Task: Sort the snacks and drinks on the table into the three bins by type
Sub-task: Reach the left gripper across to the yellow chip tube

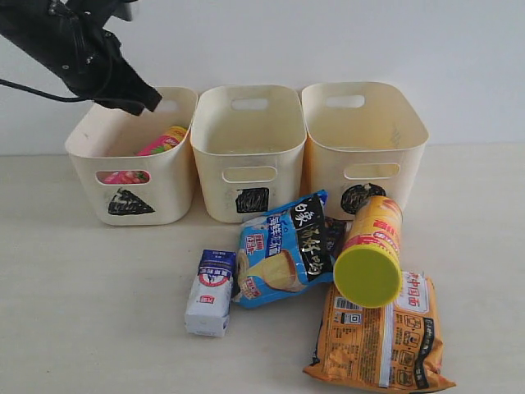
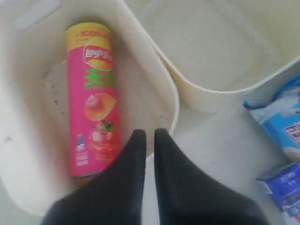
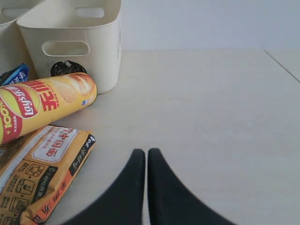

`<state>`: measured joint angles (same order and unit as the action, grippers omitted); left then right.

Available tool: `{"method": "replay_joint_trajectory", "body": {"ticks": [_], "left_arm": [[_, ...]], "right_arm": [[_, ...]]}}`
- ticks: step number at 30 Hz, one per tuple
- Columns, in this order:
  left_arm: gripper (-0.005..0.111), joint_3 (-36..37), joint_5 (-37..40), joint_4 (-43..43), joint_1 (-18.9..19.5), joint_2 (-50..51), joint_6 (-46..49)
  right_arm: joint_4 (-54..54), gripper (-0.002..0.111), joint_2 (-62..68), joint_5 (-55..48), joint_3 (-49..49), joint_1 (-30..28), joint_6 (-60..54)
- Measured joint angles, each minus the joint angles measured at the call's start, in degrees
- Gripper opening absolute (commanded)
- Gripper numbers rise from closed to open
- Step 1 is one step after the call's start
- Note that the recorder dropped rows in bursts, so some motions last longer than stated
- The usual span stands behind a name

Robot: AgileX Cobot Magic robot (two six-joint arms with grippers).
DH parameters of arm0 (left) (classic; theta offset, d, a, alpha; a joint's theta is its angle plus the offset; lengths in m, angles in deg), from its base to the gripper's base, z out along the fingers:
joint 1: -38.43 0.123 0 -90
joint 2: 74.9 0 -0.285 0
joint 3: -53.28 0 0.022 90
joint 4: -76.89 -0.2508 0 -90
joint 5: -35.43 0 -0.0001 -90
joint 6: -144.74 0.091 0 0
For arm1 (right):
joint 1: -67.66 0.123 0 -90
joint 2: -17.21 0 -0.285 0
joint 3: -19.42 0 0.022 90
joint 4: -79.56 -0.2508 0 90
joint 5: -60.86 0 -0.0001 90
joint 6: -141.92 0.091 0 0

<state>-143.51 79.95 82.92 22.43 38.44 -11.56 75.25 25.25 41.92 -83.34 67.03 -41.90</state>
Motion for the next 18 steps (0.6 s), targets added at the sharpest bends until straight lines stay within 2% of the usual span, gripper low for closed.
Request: {"method": "replay_joint_trajectory", "body": {"ticks": [2,6,18], "left_arm": [[0.004,2.78,-1.01,0.00,-3.02,-1.98,0.27],[0.004,4.99,-1.15,0.00,-6.74,-3.82,0.34],[0.004,5.57,0.21,0.00,-18.55,-4.67,0.34]], "right_arm": [[0.00,0.000,0.00,0.00,0.00,0.00,0.00],[0.00,0.000,0.00,0.00,0.00,0.00,0.00],[0.00,0.000,0.00,0.00,0.00,0.00,0.00]]}}
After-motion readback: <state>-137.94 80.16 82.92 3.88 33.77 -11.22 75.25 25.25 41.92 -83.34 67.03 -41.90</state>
